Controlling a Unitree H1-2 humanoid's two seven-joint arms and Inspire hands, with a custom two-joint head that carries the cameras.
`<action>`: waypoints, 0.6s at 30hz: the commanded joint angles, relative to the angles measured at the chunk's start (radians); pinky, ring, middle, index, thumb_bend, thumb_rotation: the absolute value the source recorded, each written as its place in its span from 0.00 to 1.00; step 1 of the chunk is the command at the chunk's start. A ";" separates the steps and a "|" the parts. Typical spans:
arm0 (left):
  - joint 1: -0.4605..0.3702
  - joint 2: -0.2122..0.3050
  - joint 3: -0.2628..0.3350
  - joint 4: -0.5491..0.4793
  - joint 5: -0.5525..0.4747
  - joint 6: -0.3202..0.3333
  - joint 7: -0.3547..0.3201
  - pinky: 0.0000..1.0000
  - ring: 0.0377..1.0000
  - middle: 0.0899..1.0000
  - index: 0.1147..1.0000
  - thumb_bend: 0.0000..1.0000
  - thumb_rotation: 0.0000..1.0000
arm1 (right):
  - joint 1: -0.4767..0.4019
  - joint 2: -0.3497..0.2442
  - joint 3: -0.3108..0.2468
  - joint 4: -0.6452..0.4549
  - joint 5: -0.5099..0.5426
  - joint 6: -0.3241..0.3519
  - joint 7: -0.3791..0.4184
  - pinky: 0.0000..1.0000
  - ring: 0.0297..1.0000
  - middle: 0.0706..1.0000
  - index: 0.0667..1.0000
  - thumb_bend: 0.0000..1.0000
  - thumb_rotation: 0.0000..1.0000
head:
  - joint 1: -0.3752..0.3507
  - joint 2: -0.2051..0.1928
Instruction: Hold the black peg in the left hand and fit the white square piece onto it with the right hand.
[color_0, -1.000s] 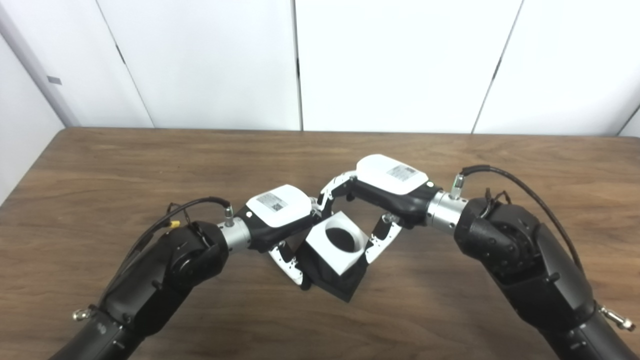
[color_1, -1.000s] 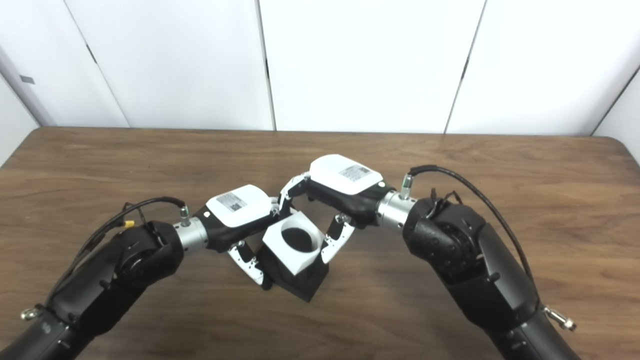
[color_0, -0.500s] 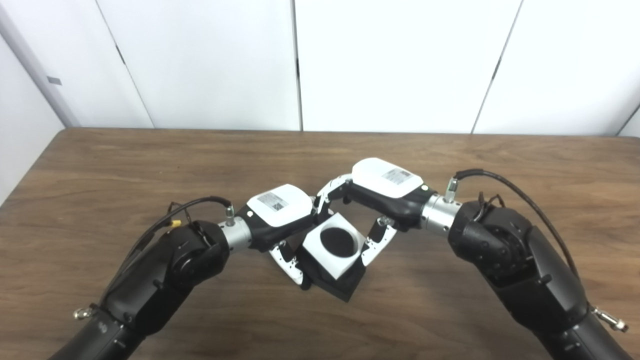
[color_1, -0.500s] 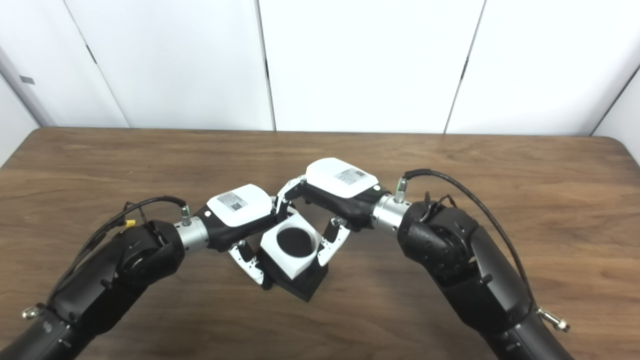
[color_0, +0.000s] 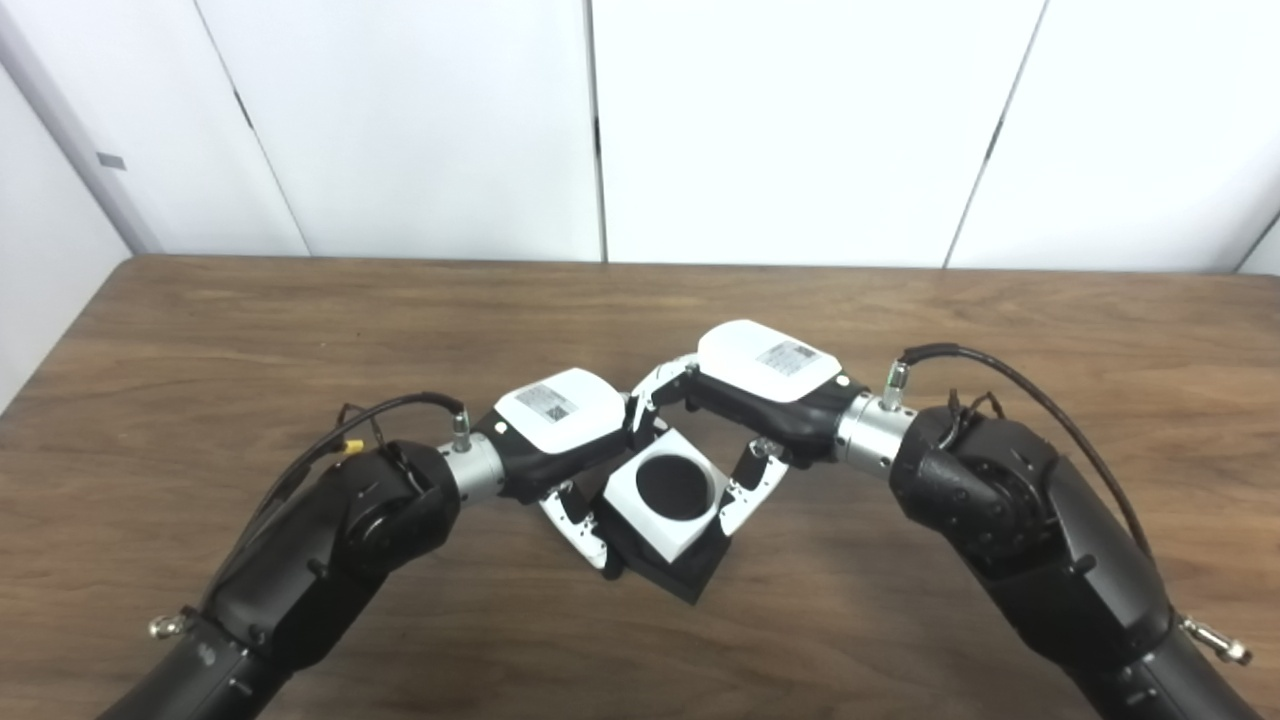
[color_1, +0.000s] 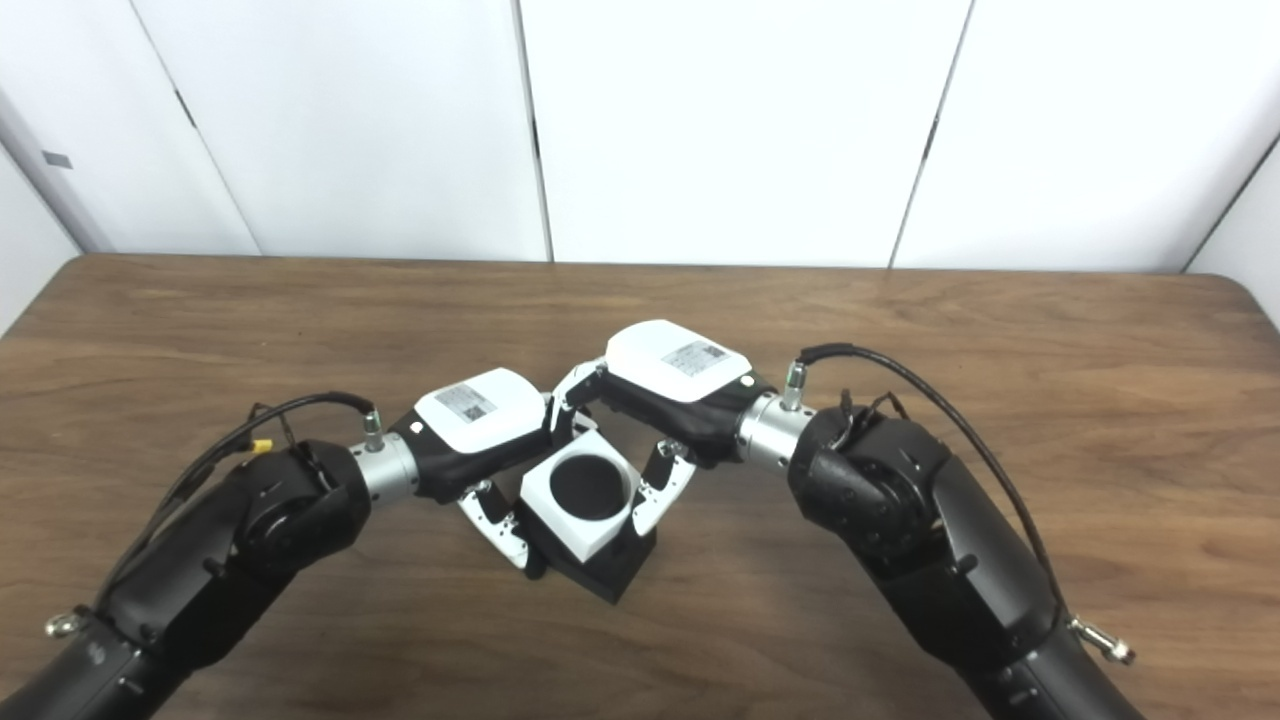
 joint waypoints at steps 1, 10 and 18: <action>0.008 -0.004 -0.032 0.014 0.055 0.018 -0.043 0.75 0.89 0.83 0.42 0.52 0.07 | -0.011 -0.001 0.015 -0.015 -0.007 0.003 0.028 0.60 0.75 0.76 0.51 0.76 0.29 | 0.000 0.001; 0.007 -0.003 -0.028 0.020 0.047 0.019 -0.046 0.75 0.89 0.84 0.42 0.52 0.07 | -0.017 -0.022 -0.003 -0.041 -0.031 0.067 0.091 0.62 0.79 0.82 0.76 1.00 0.41 | -0.002 0.000; 0.008 -0.001 -0.023 0.019 0.044 0.020 -0.044 0.74 0.88 0.83 0.42 0.52 0.07 | -0.014 -0.053 -0.049 -0.051 -0.011 0.069 0.082 0.61 0.78 0.82 0.80 1.00 0.36 | -0.005 0.002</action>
